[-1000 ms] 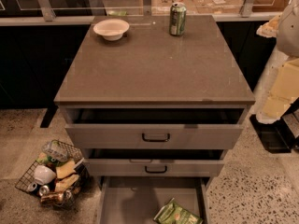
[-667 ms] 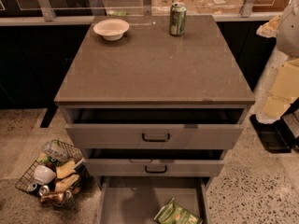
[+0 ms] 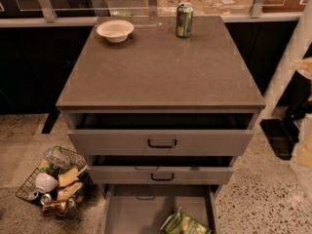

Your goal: Pick green jalapeno chip bag from bottom drawer and place on counter

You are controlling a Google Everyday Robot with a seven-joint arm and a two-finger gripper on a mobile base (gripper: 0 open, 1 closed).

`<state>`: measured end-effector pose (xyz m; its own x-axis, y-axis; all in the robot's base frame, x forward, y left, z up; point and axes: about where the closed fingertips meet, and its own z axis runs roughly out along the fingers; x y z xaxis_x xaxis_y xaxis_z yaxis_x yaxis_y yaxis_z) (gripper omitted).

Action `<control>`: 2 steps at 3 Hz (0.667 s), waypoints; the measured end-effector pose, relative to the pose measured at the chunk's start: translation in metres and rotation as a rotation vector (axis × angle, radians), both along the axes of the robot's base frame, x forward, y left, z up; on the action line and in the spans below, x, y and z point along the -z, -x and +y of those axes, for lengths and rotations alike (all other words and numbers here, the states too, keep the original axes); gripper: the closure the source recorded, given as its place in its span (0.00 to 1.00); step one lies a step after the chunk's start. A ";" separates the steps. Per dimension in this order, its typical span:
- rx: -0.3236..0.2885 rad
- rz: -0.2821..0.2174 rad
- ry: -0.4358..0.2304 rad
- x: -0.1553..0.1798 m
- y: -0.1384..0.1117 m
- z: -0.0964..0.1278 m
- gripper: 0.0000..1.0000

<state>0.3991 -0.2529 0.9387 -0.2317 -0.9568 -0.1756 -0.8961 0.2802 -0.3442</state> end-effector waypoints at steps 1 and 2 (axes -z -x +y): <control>0.023 -0.001 0.018 0.053 0.030 -0.031 0.00; 0.069 0.033 -0.019 0.117 0.056 -0.053 0.00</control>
Offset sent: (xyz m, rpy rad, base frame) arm -0.0877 -0.0801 -0.2096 0.0946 0.0857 -0.1371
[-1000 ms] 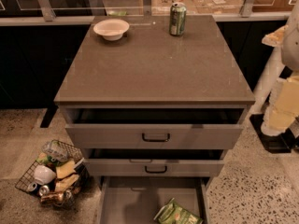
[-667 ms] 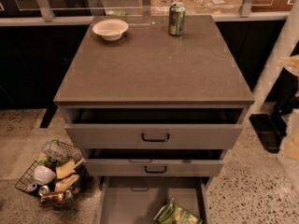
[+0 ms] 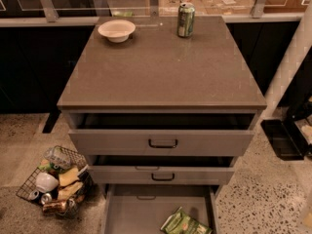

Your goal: Pick green jalapeno chip bag from bottom drawer and place on counter

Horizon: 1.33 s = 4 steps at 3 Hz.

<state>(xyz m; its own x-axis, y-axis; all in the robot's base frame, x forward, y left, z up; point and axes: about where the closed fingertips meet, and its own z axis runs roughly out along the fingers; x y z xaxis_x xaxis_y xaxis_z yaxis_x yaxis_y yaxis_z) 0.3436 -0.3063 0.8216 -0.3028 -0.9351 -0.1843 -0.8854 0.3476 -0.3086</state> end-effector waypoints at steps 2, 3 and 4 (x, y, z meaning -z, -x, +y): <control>0.095 0.044 -0.070 0.074 0.026 0.002 0.00; 0.103 0.037 -0.075 0.076 0.026 0.002 0.00; 0.127 0.003 -0.097 0.075 0.023 0.003 0.00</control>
Offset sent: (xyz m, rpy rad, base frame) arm -0.0334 0.0115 -0.0986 0.1149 0.0587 -0.1478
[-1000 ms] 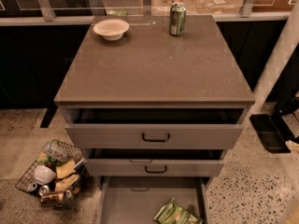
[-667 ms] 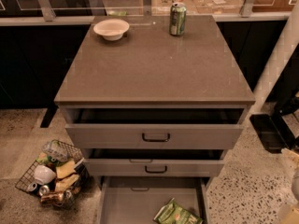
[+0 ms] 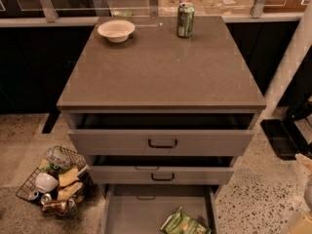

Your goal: Pick green jalapeno chip bag from bottom drawer and place on counter

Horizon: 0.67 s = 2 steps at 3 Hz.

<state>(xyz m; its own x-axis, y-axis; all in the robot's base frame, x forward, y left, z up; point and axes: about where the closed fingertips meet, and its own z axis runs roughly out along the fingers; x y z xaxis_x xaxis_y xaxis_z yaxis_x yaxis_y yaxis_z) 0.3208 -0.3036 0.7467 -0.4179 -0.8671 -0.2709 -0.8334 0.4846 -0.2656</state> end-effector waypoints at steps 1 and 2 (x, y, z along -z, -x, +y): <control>0.060 0.006 -0.043 0.045 -0.013 -0.001 0.00; 0.143 -0.012 -0.084 0.103 -0.036 -0.006 0.00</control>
Offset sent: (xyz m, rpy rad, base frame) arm 0.0695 -0.0151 -0.1741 0.1329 -0.0540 -0.2491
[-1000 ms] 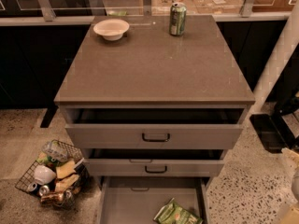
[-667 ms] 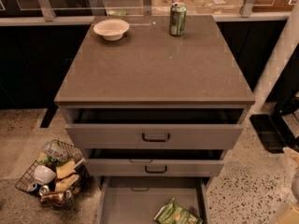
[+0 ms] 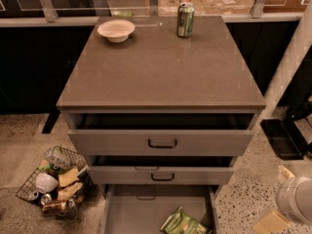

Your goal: Pick green jalapeno chip bag from bottom drawer and place on counter

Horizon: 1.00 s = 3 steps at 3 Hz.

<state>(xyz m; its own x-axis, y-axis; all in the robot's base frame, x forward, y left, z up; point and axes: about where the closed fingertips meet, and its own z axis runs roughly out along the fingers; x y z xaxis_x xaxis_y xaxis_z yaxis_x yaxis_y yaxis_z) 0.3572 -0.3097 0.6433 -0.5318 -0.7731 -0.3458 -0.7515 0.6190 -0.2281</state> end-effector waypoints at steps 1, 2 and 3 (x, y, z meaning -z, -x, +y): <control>0.044 -0.007 -0.051 0.049 -0.014 0.001 0.00; 0.040 0.031 -0.122 0.099 -0.025 0.011 0.00; 0.012 0.119 -0.199 0.155 -0.020 0.029 0.00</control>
Offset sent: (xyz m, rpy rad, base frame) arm 0.0373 0.0246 -0.1704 0.2266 0.1037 -0.0255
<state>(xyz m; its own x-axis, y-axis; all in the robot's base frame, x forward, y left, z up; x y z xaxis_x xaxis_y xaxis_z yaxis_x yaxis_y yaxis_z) 0.3774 -0.2806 0.4887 -0.5864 -0.6896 -0.4250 -0.7583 0.6518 -0.0112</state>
